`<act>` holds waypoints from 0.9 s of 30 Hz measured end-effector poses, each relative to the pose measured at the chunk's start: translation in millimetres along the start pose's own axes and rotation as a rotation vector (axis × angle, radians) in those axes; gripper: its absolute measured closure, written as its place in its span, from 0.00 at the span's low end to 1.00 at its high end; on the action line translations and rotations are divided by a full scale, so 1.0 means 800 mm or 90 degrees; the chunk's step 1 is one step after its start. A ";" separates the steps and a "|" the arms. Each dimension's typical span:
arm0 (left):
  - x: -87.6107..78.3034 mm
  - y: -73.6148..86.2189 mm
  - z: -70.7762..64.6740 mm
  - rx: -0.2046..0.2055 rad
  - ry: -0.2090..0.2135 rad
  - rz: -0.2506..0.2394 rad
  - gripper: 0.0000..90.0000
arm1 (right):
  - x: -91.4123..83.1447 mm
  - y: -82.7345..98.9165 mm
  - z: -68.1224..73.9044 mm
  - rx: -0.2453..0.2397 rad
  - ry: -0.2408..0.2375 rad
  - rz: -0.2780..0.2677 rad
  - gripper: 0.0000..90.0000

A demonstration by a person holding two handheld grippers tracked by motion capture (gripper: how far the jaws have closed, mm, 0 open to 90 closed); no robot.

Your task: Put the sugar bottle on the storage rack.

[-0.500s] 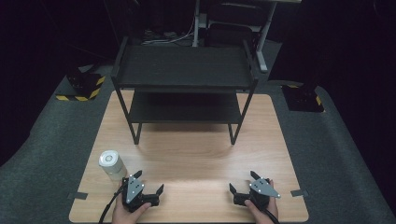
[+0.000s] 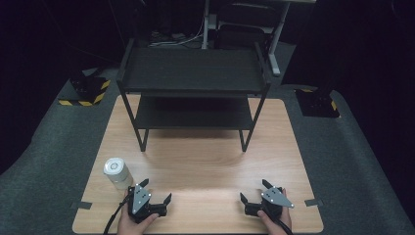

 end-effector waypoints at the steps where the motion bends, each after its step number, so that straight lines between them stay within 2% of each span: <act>1: 0.000 0.000 0.000 0.000 0.000 0.000 0.01 | 0.000 0.000 0.000 0.000 0.000 0.000 0.00; 17: -0.003 0.001 -0.001 0.007 0.003 -0.011 0.01 | 0.000 0.000 -0.002 0.003 -0.005 -0.001 0.00; 21: -0.009 -0.006 -0.002 0.011 0.001 -0.031 0.01 | 0.000 0.000 -0.002 0.005 -0.005 -0.002 0.00; 22: -0.016 -0.013 -0.003 0.014 -0.007 -0.050 0.01 | 0.000 0.000 -0.002 0.004 -0.005 -0.001 0.00; 23: -0.016 -0.013 -0.003 0.014 -0.007 -0.050 0.01 | 0.000 0.000 -0.002 0.004 -0.005 -0.001 0.00; 25: -0.022 -0.018 -0.004 0.015 -0.017 -0.065 0.01 | 0.000 0.000 -0.002 0.006 -0.005 -0.001 0.00; 26: -0.030 -0.025 -0.001 0.013 -0.021 -0.082 0.01 | 0.000 0.000 -0.002 0.006 -0.005 -0.001 0.00; 27: -0.030 -0.025 -0.001 0.013 -0.021 -0.082 0.00 | 0.000 0.000 -0.002 0.006 -0.005 -0.001 0.00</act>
Point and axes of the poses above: each handheld gripper's, and its own axes: x roughly forward along the jaws, y roughly out of its underside, z roughly to its left, the point moved 3 cm from there along x, roughly forward along the jaws, and after that the axes turned 11 degrees about -z, right-handed, at the moved point
